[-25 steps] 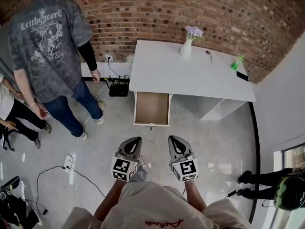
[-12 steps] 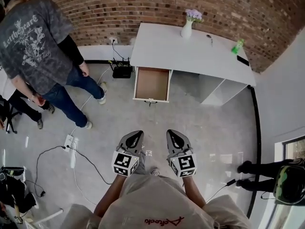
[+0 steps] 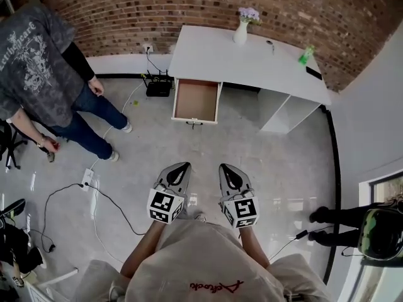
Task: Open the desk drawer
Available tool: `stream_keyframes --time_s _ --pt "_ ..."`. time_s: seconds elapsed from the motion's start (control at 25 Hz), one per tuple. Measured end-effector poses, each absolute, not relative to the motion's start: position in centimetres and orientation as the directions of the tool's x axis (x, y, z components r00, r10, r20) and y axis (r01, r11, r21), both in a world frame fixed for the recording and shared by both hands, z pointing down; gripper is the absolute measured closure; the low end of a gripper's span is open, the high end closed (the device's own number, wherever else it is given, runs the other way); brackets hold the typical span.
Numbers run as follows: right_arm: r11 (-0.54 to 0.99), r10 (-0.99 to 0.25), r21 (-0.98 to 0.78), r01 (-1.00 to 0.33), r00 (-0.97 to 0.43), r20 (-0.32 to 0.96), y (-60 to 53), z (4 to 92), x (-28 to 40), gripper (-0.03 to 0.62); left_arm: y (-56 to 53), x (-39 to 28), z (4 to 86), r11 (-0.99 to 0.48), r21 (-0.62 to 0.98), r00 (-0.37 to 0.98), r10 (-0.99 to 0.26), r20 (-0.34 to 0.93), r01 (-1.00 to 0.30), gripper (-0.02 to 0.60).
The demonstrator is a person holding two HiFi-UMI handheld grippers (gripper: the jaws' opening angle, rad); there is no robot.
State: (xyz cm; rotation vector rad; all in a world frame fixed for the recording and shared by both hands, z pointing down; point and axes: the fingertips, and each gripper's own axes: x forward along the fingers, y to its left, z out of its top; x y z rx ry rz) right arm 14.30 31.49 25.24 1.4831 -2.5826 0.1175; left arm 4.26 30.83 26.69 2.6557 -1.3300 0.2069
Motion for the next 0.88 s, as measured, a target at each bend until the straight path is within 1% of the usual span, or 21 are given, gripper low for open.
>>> stream_keyframes --time_s 0.32,0.88 --pt "0.519 -0.845 0.011 -0.855 -0.511 0.158 33.3 24.5 13.3 0.577 32.6 3.3 25.7 -0.578 0.068 0.58 -0.795 0.179 -0.813 0.569" --pt "0.524 -0.842 0.017 -0.852 -0.515 0.159 35.1 24.8 12.7 0.577 34.6 2.6 26.2 -0.568 0.071 0.571 -0.801 0.18 -0.82 0.569"
